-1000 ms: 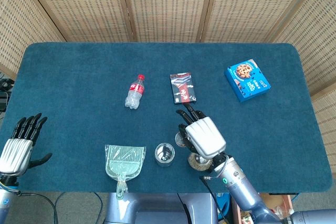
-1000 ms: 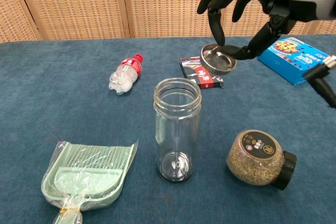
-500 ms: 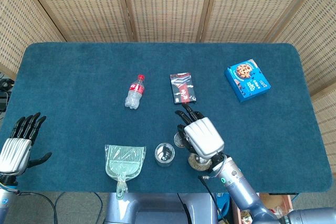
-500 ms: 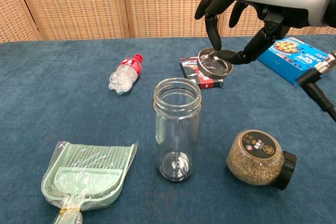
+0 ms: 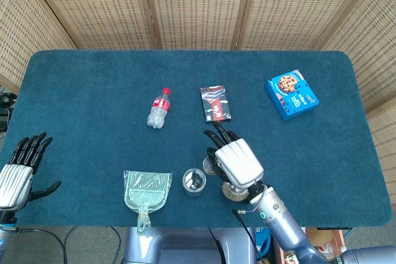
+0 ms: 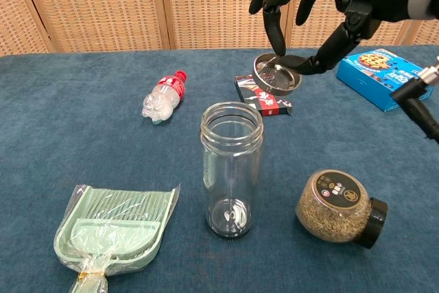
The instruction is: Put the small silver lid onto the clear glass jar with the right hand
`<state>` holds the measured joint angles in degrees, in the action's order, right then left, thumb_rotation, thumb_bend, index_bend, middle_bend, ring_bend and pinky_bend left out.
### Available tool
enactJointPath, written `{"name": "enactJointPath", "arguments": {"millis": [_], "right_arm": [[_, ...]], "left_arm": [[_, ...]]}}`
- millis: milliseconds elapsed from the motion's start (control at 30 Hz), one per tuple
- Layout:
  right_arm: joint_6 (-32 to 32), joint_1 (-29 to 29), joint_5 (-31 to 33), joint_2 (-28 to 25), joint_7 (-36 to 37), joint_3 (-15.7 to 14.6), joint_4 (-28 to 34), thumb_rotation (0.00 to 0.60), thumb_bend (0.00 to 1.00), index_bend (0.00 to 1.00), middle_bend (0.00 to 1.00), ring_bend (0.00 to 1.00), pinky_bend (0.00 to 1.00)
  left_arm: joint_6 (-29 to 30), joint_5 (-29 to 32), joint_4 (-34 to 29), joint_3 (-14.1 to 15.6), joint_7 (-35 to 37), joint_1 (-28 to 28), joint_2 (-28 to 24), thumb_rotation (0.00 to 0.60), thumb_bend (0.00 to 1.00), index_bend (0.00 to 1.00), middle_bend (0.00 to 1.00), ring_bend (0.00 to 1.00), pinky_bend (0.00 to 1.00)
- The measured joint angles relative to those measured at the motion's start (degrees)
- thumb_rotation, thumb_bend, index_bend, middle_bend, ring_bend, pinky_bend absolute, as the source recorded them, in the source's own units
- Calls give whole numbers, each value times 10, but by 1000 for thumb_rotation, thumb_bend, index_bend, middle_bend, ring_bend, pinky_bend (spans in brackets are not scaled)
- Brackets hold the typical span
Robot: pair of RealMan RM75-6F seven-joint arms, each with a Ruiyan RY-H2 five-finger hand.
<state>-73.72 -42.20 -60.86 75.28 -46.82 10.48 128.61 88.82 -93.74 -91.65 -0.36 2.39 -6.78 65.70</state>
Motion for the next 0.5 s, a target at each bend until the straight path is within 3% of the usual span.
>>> {"name": "enactJointPath", "arguments": {"millis": [500], "right_arm": [[7,-10,4,17,4,-4,14,600,565,641,243,50,328]], "left_arm": [[-3,1,-1,0,-3,1,-3,600,189,0,0,0,0]]}}
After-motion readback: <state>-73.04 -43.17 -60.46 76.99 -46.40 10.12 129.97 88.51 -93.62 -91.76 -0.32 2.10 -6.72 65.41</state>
